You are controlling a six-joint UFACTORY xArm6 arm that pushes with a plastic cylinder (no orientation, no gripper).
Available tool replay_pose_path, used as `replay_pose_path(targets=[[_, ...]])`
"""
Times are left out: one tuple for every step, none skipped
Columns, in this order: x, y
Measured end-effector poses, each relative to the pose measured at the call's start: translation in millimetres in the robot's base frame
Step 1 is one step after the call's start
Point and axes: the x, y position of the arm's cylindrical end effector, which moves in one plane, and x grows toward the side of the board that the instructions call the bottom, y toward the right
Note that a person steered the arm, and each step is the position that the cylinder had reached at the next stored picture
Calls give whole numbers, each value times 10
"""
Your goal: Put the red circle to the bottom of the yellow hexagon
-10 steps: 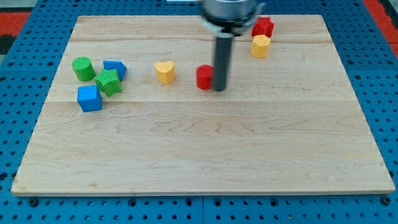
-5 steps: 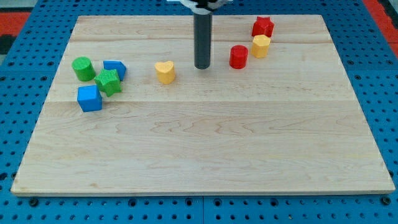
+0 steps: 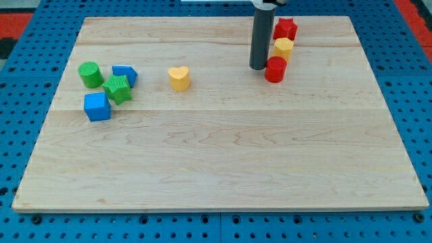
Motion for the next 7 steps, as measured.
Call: replay_pose_path(targets=[[16,78],[29,244],[175,-767],[641,-812],[1146,-529],[1289,-1559],[411,-1794]])
